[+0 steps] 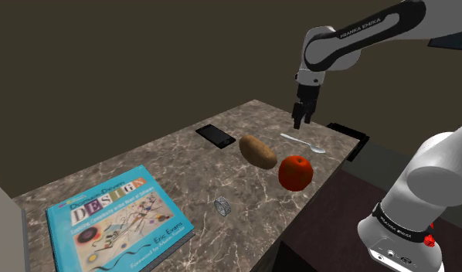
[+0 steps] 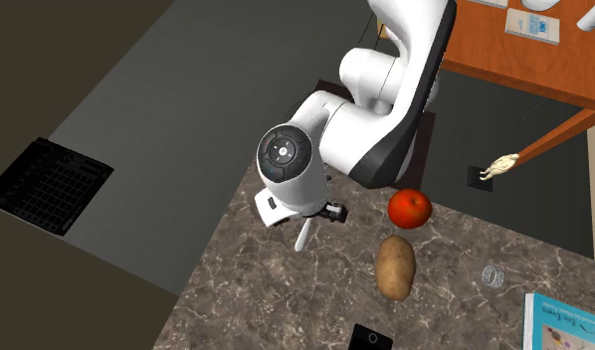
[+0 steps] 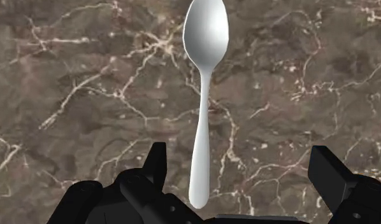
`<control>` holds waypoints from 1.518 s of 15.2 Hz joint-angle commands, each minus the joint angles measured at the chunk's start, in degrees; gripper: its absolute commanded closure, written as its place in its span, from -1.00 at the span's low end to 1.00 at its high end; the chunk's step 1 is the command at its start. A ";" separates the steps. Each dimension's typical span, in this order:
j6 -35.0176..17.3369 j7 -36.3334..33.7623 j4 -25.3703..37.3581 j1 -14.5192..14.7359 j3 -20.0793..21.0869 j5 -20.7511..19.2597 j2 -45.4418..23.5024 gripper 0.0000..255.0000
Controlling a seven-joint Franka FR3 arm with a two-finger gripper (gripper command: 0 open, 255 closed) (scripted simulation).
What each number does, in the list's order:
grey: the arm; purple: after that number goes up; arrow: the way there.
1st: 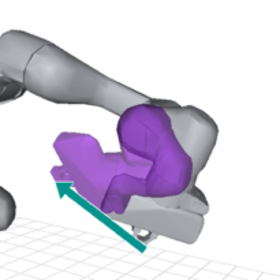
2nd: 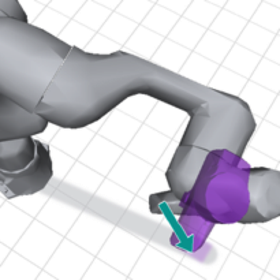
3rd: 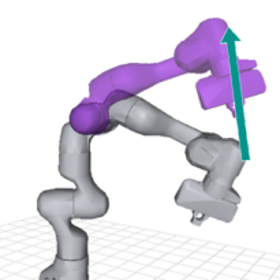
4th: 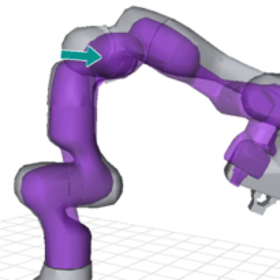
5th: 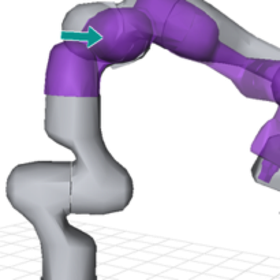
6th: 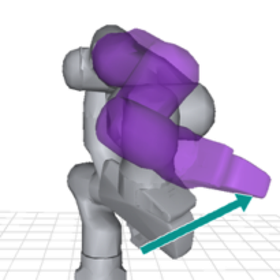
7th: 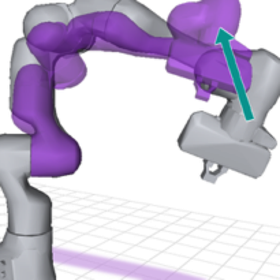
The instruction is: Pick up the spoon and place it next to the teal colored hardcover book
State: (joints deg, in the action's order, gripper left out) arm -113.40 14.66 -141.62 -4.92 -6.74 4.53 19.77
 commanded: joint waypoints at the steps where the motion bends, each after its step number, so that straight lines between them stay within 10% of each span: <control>1: -2.94 1.30 -0.20 -0.53 -1.12 0.26 -3.86 -1.00; 17: -10.23 2.30 -4.03 -0.28 -1.33 1.30 -7.76 -1.00; 18: -10.23 2.30 -4.03 -0.28 -1.33 1.30 -7.76 1.00; 23: -10.25 2.23 -4.08 -0.24 -1.28 1.33 -7.73 1.00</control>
State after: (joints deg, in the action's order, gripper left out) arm -123.67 16.89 -145.62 -5.21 -8.08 5.81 12.09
